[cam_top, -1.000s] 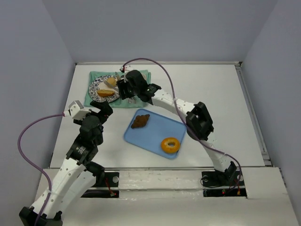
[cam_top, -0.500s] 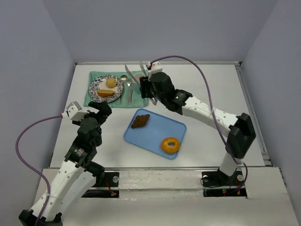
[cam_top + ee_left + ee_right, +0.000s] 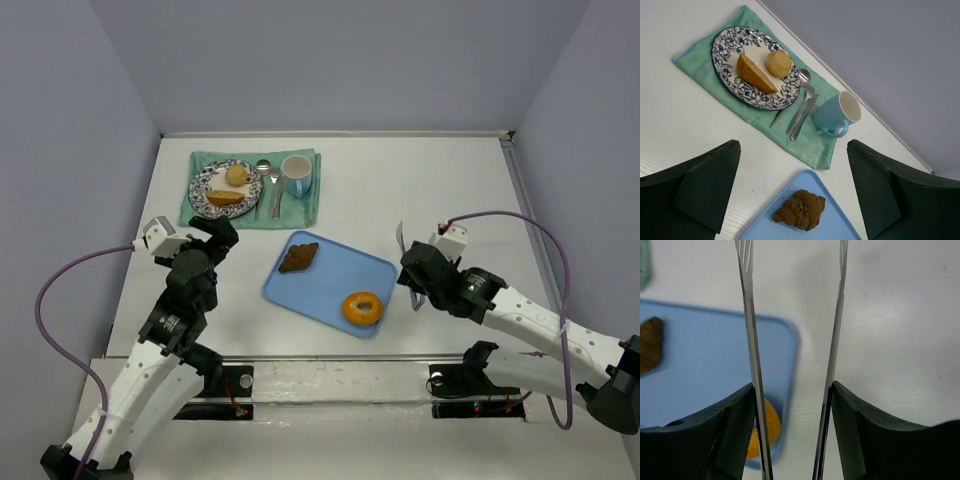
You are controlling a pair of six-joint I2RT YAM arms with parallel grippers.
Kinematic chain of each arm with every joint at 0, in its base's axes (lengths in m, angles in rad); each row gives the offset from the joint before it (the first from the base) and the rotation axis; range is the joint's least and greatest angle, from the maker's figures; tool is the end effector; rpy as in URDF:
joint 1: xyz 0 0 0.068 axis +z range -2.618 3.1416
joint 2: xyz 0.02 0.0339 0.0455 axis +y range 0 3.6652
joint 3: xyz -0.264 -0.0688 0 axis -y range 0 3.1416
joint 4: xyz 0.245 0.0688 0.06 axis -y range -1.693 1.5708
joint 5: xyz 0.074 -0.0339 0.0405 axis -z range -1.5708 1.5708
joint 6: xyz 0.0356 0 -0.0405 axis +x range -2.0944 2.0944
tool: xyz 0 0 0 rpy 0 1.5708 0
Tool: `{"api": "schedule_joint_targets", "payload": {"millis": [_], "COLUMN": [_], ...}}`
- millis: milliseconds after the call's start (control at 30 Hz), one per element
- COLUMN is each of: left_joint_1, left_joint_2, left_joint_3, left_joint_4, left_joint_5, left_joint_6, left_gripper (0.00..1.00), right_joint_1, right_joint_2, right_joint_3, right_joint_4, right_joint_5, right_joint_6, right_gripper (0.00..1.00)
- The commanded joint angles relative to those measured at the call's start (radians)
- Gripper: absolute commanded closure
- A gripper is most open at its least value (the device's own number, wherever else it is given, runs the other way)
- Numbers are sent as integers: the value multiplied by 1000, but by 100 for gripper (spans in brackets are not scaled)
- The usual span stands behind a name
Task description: Place the bread
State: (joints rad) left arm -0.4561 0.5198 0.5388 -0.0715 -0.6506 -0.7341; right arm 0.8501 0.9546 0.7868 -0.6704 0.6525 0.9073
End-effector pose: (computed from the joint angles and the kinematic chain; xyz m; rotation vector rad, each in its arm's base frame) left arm 0.1324 -0.0409 0.3039 -0.7057 1.4656 -0.3913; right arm 0.1399 0.1265 0.2711 0.3467 2.1808 0.1739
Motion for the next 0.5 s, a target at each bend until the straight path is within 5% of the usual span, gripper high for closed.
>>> {"api": "schedule_joint_targets", "payload": {"millis": [0,267,467], "left_joint_1": [7,7,7], "left_joint_2": [8,57,62], "left_joint_3": [-8,4,6], "left_joint_4": [48,52,52], "left_joint_5": [-35,-29,-35], "left_joint_6": [-5,2,-1], "left_gripper": [1,1,1], "right_joint_1": [1,1,1], "right_joint_2": [-2,-22,18], "right_joint_3": [-116,-141,-178], "right_joint_4": [-208,-228,-235], "right_joint_5": [10,70,-37], "right_joint_6": [335,378,407], "right_gripper": [35,28,26]}}
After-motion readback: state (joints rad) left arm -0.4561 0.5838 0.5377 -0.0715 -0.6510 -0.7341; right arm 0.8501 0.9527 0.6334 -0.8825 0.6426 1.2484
